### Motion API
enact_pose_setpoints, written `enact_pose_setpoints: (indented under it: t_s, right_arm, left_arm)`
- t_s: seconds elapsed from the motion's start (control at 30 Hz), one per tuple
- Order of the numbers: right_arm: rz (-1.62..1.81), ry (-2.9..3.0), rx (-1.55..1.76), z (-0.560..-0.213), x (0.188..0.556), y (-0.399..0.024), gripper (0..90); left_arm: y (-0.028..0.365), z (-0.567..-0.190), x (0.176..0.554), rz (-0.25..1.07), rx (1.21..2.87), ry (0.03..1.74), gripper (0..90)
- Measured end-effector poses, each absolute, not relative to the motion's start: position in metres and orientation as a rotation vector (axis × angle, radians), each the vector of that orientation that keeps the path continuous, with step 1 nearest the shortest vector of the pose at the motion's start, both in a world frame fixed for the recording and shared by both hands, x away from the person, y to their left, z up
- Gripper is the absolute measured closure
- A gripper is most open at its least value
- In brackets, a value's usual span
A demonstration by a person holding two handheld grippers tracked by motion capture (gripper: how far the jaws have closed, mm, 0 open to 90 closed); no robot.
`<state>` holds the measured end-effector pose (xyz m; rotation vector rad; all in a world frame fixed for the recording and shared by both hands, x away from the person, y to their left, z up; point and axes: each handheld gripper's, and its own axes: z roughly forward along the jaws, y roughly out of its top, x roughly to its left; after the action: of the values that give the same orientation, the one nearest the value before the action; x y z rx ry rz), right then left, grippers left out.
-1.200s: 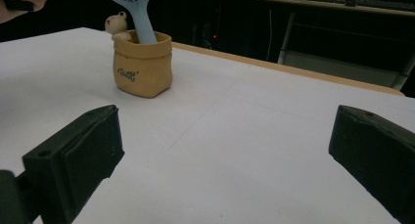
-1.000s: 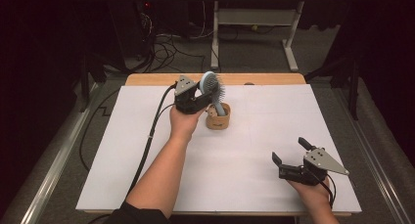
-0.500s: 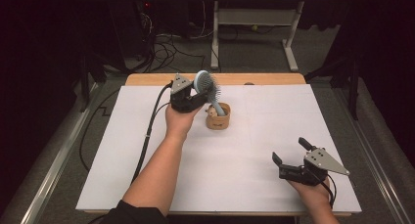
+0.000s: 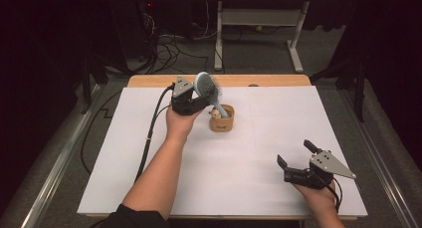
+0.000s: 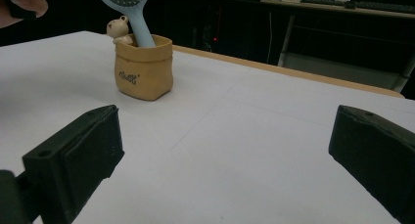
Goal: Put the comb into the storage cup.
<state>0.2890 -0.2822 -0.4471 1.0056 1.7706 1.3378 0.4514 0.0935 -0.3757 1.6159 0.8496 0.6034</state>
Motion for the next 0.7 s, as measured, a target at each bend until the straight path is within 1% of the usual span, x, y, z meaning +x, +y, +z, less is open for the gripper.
enact_pose_setpoints:
  t_s: [0.5, 0.63, 0.7]
  right_arm:
    - [1.328, 1.781, 0.999, -0.448, 0.29, -0.281, 0.0]
    - [1.326, 1.781, 0.998, -0.448, 0.29, -0.28, 0.0]
    - [1.324, 1.782, 0.999, -0.448, 0.29, -0.28, 0.0]
  left_arm:
    - [0.104, -0.377, 0.451, 0.65, 1.613, 0.872, 37.3]
    - [0.107, -0.377, 0.452, 0.624, 1.618, 0.873, 33.4]
    - [0.108, -0.377, 0.452, 0.619, 1.628, 0.867, 32.9]
